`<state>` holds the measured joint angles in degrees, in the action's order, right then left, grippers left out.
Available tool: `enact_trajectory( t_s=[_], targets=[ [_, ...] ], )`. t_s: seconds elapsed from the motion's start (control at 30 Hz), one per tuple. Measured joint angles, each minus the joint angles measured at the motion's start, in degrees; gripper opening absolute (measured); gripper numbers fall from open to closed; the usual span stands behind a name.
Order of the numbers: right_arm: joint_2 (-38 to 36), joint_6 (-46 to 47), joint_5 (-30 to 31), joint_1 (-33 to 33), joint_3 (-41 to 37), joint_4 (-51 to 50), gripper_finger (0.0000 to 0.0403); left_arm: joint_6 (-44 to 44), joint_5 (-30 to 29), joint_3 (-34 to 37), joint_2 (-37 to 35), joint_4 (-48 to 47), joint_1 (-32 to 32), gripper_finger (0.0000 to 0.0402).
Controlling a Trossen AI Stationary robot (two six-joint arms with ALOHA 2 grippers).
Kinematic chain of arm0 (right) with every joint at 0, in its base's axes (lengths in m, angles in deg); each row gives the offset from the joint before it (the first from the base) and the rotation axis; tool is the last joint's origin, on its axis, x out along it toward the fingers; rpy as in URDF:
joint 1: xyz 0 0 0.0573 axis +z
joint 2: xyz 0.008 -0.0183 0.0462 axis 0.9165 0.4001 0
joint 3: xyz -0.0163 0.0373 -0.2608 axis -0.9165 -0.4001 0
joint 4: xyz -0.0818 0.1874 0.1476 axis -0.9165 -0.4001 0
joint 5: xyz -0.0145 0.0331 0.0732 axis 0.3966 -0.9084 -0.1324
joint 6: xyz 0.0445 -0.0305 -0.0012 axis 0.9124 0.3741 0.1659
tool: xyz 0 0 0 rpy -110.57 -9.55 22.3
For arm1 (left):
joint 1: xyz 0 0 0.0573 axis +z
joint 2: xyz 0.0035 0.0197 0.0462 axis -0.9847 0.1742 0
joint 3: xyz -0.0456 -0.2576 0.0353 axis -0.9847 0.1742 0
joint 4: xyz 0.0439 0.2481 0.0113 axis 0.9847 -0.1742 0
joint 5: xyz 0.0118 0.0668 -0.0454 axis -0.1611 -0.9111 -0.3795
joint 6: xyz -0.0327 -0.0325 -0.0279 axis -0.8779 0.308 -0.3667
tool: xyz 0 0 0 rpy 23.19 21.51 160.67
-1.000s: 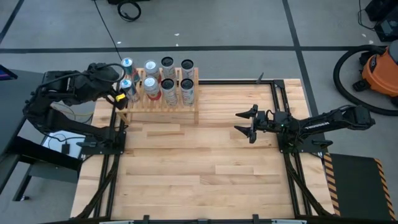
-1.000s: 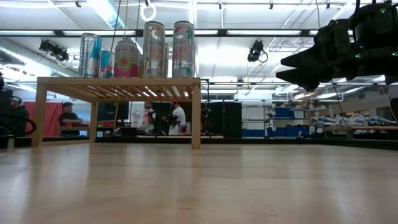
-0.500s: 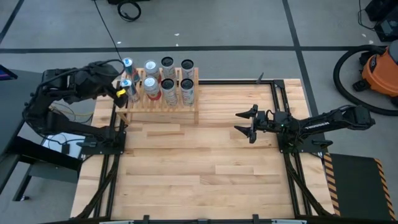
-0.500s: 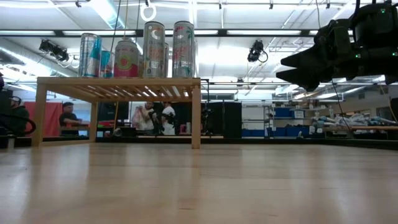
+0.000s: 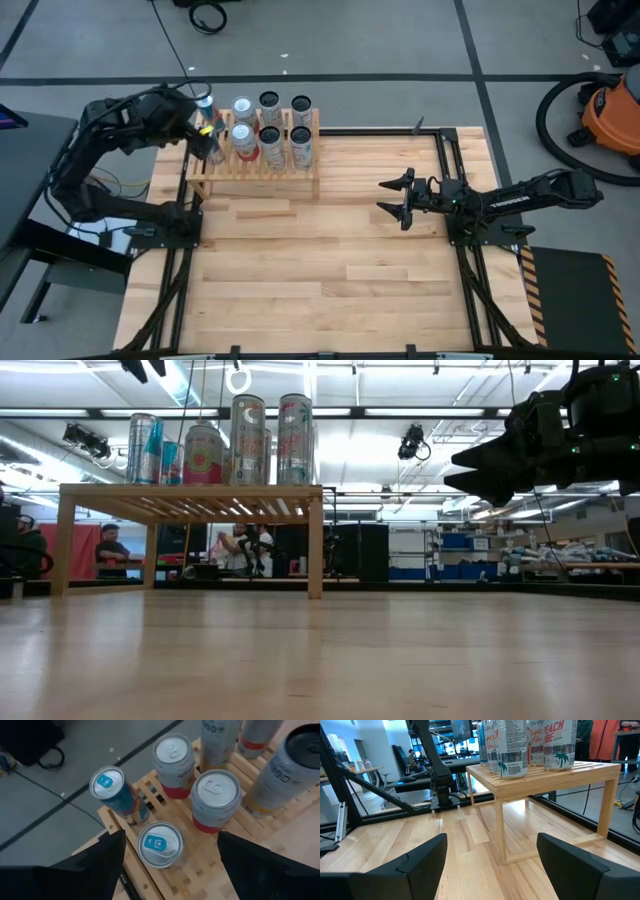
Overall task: Place canned beverage on shelf
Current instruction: Adjust the blue soda can
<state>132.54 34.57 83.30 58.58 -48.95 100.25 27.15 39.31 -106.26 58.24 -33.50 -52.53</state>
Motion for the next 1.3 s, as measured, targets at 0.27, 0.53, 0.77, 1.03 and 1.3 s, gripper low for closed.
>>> enact_trajectory(
  t_s=[0.27,0.53,0.77,1.03,1.3],
  targets=[
    [0.0,0.0,0.0,0.0,0.0,0.0,0.0317,0.4,5.9,0.0,2.3,0.0,5.3,0.0316],
    [0.0,0.0,0.0,0.0,0.0,0.0,0.0317,1.7,9.2,6.0,1.9,0.0,11.5,0.0316],
    [0.0,0.0,0.0,0.0,0.0,0.0,0.0317,4.2,13.5,8.6,1.8,0.0,15.4,0.0316],
    [0.0,0.0,0.0,0.0,0.0,0.0,0.0317,4.8,15.0,8.6,2.0,0.0,15.6,0.0316],
    [0.0,0.0,0.0,0.0,0.0,0.0,0.0317,6.2,15.3,8.6,3.0,0.0,17.9,0.0316]
  ],
)
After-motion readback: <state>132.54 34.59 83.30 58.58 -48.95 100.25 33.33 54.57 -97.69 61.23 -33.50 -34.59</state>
